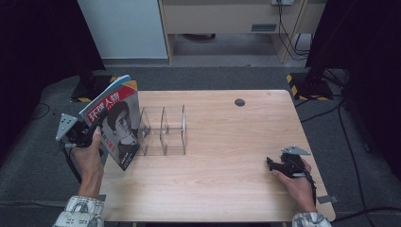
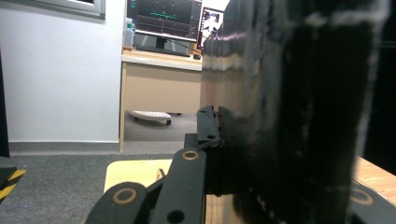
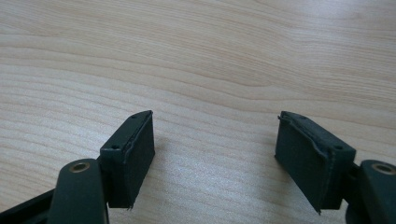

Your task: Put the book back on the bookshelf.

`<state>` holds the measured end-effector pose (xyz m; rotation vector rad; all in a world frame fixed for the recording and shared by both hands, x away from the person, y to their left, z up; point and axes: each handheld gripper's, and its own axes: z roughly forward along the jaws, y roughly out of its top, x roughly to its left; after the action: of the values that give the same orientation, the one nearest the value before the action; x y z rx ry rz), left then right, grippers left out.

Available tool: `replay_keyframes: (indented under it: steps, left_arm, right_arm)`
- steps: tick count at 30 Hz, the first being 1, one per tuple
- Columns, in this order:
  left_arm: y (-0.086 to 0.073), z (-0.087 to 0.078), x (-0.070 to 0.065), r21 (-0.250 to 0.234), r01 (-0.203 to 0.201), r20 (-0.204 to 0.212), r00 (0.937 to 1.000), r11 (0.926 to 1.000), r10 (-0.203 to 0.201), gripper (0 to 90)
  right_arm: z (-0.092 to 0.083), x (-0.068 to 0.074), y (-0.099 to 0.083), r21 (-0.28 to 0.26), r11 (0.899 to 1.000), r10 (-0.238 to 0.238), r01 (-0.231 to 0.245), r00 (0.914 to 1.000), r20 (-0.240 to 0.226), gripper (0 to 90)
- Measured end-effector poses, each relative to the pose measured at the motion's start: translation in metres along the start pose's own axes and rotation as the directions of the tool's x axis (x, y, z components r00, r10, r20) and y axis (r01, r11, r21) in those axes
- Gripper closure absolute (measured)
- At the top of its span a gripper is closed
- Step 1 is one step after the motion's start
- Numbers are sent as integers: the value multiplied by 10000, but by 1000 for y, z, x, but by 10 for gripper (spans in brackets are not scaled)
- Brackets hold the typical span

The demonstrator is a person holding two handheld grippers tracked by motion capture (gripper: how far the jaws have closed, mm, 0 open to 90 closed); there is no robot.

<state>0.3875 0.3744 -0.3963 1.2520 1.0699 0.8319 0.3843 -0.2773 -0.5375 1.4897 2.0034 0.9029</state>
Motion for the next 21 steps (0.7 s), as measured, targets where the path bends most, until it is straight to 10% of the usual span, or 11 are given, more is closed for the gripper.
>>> replay_keyframes:
  steps: [21]
  left_arm:
    - [-8,-4,-8,75,-84,-157,9998,9999,85,820]
  right_arm:
    - [0,0,0,27,10000,-16,16,10000,-43,279]
